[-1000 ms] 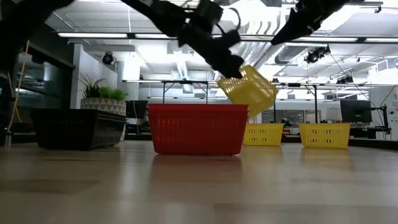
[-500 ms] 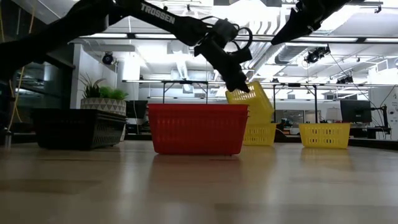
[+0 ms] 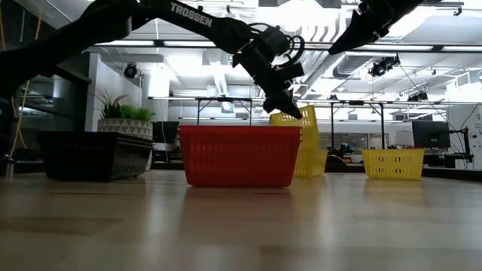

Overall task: Stack baskets by color
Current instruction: Stack the bottom yellow bin into the top left yellow bin

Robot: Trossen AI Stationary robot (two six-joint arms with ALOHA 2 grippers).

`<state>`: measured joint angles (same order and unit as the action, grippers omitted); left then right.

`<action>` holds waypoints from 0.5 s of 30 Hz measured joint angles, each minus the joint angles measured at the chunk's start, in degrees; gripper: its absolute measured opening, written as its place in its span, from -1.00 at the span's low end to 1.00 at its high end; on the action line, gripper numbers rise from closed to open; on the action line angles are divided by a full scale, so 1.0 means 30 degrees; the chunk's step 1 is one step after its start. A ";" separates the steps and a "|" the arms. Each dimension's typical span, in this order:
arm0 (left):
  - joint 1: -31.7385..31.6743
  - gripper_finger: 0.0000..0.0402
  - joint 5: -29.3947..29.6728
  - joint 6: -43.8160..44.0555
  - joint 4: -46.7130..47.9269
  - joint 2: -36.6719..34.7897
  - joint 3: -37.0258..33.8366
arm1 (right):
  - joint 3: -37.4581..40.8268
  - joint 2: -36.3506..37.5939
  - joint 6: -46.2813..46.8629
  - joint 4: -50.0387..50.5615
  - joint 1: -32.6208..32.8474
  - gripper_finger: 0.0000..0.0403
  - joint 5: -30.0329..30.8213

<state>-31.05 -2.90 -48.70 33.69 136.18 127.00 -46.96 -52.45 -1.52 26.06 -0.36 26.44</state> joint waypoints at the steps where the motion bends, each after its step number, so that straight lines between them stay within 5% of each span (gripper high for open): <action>1: 0.0000 -1.00 -0.0139 -0.0253 0.0179 -0.0007 0.0000 | 0.0000 0.0000 0.0000 0.0030 0.0000 -1.00 0.0000; 15: 0.0625 -1.00 -0.0679 -0.4065 0.3413 -0.0497 0.0000 | 0.0000 0.0000 -0.0364 0.0213 -0.0007 -1.00 0.0036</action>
<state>-29.17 -4.94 -60.90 43.93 134.69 127.00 -46.96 -52.45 -2.61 26.70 -0.38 26.55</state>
